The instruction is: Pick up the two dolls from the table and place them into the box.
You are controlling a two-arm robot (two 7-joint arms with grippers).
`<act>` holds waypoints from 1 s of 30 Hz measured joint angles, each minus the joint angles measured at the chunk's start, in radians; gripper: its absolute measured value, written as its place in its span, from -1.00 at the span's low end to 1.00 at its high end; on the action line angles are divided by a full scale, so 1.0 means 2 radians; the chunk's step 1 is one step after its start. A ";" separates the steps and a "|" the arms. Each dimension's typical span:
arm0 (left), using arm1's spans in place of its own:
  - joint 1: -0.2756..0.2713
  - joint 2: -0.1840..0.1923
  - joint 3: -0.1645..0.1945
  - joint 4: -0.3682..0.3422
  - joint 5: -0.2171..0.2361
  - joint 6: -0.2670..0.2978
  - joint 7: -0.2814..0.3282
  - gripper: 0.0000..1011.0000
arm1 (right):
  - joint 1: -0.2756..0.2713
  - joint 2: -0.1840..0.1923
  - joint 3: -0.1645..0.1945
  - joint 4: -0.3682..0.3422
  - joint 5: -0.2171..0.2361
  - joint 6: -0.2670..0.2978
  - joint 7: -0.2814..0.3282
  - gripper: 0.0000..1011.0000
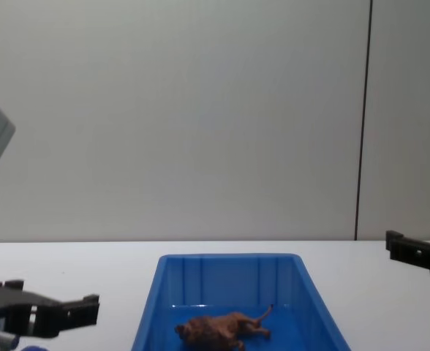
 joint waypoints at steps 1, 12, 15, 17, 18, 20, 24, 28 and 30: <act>0.001 0.000 0.000 0.002 -0.002 0.002 0.000 0.98 | 0.000 0.000 0.000 0.000 0.000 0.000 0.000 0.98; 0.004 -0.004 -0.003 0.023 -0.007 0.016 -0.010 0.59 | 0.000 0.000 0.000 0.000 0.000 0.000 0.000 0.98; 0.004 -0.005 -0.003 0.029 -0.008 0.019 -0.012 0.36 | 0.000 0.000 0.000 0.000 0.000 0.000 0.000 0.98; 0.004 -0.006 -0.003 0.034 -0.009 0.021 -0.012 0.25 | 0.000 0.000 0.000 0.000 0.000 0.000 0.000 0.98; 0.004 -0.007 -0.004 0.035 -0.009 0.022 -0.013 0.21 | 0.000 0.000 0.000 0.000 0.000 0.000 0.000 0.98; 0.004 -0.008 -0.004 0.040 -0.009 0.024 -0.013 0.10 | 0.000 0.000 0.000 0.000 0.000 0.000 0.000 0.98; 0.004 -0.010 -0.005 0.048 -0.007 0.026 -0.014 -0.19 | 0.000 0.000 0.000 0.000 0.000 0.000 0.000 0.98; 0.004 -0.011 -0.005 0.053 -0.002 0.027 -0.015 -0.40 | 0.000 0.000 0.000 0.000 0.000 0.000 0.000 0.98; 0.004 -0.011 -0.006 0.055 0.001 0.027 -0.015 -0.43 | 0.000 0.000 0.000 0.000 0.000 0.000 0.000 0.98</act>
